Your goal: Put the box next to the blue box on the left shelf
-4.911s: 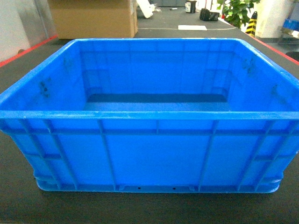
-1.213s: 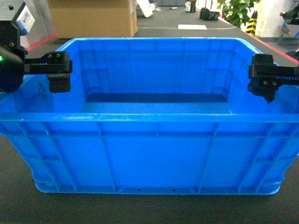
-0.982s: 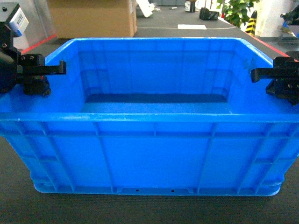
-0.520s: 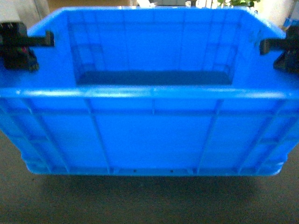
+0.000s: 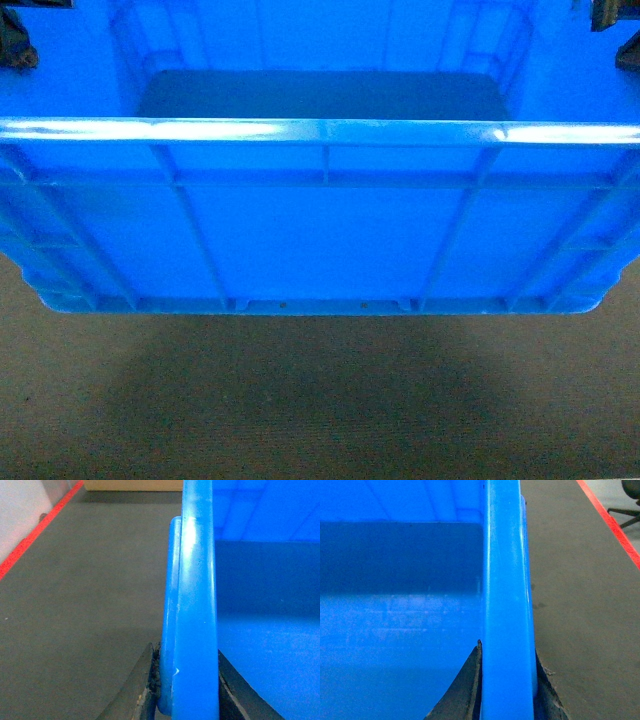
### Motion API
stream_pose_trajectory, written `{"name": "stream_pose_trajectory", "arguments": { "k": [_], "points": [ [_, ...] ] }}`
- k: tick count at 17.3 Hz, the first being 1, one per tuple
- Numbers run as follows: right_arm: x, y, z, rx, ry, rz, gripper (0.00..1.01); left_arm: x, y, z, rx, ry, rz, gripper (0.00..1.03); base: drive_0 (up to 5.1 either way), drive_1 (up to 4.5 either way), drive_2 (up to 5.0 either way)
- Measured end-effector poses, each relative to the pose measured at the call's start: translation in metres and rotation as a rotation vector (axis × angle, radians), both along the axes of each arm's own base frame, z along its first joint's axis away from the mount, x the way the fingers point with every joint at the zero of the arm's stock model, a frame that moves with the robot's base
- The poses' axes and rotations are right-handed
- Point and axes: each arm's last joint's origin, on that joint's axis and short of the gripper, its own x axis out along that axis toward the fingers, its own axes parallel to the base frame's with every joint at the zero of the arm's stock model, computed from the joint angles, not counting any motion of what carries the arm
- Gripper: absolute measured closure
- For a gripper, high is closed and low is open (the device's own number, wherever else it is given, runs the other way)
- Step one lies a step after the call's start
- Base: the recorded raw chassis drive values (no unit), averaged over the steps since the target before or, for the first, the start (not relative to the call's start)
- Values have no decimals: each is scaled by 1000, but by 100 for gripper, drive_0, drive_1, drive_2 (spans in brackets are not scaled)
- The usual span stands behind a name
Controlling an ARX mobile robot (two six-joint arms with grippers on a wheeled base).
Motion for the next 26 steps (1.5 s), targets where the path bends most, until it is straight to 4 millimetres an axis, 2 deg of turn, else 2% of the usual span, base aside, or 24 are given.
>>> {"name": "stream_pose_trajectory", "arguments": {
  "k": [26],
  "points": [
    [0,0,0,-2,0,-4,80,0,-1,0,1,-1,-2,82,-161,-161,-161]
  ]
}}
